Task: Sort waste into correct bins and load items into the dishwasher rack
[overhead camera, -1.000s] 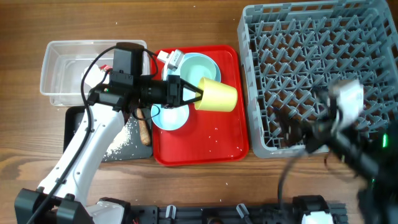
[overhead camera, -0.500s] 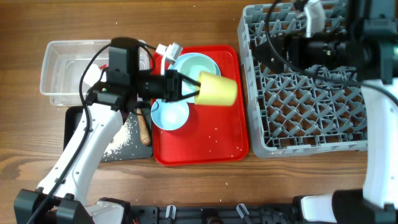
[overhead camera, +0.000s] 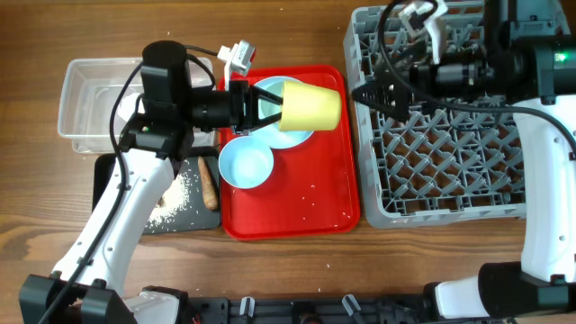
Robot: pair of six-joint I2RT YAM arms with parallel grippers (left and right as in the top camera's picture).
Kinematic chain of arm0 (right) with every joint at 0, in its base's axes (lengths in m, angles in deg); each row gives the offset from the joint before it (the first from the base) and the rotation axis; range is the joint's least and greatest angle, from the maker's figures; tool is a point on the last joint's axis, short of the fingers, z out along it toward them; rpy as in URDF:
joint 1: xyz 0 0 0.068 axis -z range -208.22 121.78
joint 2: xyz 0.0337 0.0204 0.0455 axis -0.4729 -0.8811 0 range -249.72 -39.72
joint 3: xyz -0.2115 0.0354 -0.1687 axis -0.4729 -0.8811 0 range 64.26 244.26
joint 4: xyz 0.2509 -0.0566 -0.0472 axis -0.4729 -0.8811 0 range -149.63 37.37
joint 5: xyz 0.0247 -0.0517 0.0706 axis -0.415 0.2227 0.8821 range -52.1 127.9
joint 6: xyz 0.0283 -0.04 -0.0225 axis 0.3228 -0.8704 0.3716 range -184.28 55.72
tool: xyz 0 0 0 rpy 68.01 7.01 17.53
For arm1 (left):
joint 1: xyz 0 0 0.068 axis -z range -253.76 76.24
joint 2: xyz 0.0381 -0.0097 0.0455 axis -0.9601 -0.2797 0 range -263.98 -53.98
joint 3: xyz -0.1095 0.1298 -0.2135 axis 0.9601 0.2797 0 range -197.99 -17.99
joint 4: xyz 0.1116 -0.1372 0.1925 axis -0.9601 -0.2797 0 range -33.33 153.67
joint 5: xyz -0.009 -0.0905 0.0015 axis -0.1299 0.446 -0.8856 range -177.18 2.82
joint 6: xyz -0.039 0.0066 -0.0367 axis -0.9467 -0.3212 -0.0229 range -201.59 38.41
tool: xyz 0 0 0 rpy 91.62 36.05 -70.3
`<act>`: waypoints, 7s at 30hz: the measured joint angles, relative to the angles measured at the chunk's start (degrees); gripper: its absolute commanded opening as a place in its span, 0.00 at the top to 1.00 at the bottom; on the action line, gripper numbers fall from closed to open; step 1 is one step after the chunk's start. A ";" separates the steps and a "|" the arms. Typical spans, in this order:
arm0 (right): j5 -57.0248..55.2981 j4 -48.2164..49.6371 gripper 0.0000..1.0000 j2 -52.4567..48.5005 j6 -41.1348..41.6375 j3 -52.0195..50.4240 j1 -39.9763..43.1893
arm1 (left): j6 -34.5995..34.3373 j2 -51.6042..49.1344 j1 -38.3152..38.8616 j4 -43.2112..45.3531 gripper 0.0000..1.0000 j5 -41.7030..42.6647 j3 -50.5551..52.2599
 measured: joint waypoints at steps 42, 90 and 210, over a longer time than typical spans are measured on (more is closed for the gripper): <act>4.09 2.27 0.07 0.02 11.91 0.02 -12.50 | -14.49 0.17 -0.04 31.65 0.96 6.60 0.02; -45.75 -0.85 0.56 0.22 31.19 0.09 -12.35 | 3.10 -0.55 -15.06 3.13 0.82 7.10 -0.31; -56.26 42.95 0.28 -27.52 35.41 -13.81 -34.91 | 14.93 37.70 -13.99 -48.13 0.00 -74.58 -1.57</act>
